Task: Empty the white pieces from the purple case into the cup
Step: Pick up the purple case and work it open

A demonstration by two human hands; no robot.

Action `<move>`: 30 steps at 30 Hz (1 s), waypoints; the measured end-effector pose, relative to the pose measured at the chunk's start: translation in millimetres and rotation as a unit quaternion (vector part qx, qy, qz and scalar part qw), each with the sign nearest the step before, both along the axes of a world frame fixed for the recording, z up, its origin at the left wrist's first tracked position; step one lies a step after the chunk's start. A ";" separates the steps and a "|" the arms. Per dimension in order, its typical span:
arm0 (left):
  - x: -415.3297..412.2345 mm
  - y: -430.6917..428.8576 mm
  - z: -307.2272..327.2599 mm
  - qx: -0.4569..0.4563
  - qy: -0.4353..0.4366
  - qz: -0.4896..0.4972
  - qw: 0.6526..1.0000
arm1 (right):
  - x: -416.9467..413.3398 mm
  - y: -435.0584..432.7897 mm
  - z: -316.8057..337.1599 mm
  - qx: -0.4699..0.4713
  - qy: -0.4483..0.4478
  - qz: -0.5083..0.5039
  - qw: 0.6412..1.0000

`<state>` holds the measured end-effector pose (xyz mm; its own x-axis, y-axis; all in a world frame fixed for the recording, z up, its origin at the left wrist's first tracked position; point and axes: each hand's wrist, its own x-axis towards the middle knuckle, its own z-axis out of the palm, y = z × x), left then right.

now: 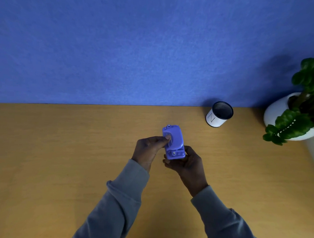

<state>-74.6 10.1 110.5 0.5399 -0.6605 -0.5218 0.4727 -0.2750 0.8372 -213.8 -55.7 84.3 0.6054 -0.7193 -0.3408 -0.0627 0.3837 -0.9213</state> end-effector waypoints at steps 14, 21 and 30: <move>-3.3 1.0 5.3 -0.024 -0.032 -0.016 0.999 | -6.2 -15.4 12.2 0.163 -0.142 0.113 0.970; -14.6 -2.8 5.8 0.009 -0.052 -0.039 0.998 | 19.9 -26.3 17.9 0.396 -0.232 -0.001 0.889; -18.9 1.7 23.6 0.066 -0.143 -0.052 0.986 | 19.2 -20.4 13.6 0.407 -0.246 -0.037 0.879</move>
<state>-93.5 11.8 134.1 0.6112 -0.6566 -0.4419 0.1854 -0.4240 0.8865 -194.6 -76.1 97.9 0.7853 -0.4021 -0.4707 0.3193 0.9145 -0.2485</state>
